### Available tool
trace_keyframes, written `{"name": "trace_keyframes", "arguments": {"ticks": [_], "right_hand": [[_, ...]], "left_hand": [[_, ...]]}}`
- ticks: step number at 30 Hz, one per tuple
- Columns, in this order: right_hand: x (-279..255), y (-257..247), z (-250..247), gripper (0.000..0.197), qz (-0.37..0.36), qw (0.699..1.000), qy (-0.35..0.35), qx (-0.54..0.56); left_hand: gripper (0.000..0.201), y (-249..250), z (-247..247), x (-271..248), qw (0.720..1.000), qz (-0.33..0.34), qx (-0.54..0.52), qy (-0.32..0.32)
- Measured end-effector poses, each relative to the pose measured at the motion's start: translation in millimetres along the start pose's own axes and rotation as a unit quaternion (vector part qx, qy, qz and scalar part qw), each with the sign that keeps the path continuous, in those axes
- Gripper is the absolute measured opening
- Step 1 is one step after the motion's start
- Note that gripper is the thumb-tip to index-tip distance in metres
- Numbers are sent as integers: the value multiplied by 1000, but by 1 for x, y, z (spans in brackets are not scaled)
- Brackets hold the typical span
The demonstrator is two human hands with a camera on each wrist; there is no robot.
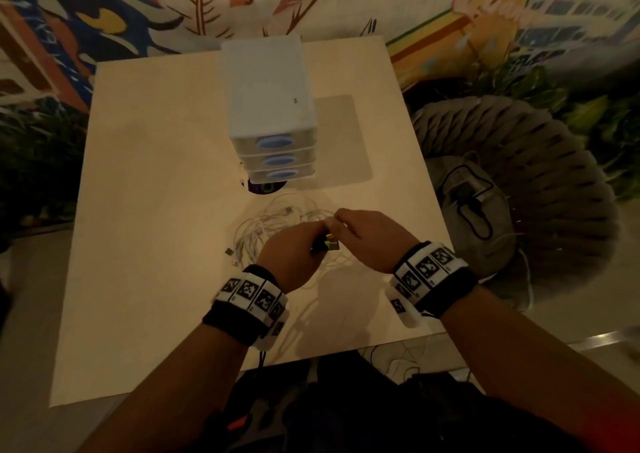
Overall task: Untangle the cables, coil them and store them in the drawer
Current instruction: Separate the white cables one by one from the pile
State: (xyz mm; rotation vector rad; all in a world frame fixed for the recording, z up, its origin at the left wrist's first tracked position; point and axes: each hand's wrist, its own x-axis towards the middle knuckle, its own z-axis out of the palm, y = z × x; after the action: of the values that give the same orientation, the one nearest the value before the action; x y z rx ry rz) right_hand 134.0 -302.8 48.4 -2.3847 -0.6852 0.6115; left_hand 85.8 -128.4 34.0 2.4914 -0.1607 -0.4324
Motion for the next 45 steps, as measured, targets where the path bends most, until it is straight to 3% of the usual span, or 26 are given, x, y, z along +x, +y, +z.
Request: {"name": "trace_keyframes", "arguments": {"ticks": [4, 8, 10, 14, 17, 20, 24, 27, 30, 34, 38, 42, 45], "right_hand": [[6, 9, -8, 50, 45, 999, 27, 0], [10, 23, -10, 38, 49, 997, -37, -45], [10, 30, -8, 29, 46, 998, -34, 4], [6, 34, -4, 24, 53, 992, 37, 109], [3, 36, -3, 26, 57, 989, 67, 120], [2, 37, -5, 29, 62, 992, 66, 82], [-6, 35, -10, 21, 68, 990, 83, 86], [-11, 34, -9, 19, 73, 990, 58, 108], [-15, 28, -6, 15, 64, 986, 16, 156], [-17, 19, 10, 13, 49, 984, -29, 166], [-15, 15, 29, 14, 26, 986, -53, 154], [-15, 15, 36, 14, 6, 990, -30, 135], [-17, 16, 36, 11, 7, 989, -44, 140]], "left_hand": [[27, -15, -4, -8, 994, -40, -87, 42], [27, -41, -3, -17, 980, -95, -135, 108], [22, -42, -3, -15, 984, -114, -101, 90], [32, -33, 2, -8, 989, -132, -61, 39], [29, -31, 5, -4, 988, -130, -34, 73], [9, -29, 10, -5, 990, -122, 15, 63], [28, -26, 13, -5, 990, -136, 41, 11], [39, -26, 10, -3, 989, -144, 10, 27], [32, -31, 9, -1, 980, -153, -118, 47], [56, -39, 11, 3, 948, -209, -222, 86], [46, -45, 12, 4, 953, -201, -216, 63], [42, -51, 11, 3, 967, -201, -153, 25], [32, -53, 11, 4, 962, -201, -182, 38]]}}
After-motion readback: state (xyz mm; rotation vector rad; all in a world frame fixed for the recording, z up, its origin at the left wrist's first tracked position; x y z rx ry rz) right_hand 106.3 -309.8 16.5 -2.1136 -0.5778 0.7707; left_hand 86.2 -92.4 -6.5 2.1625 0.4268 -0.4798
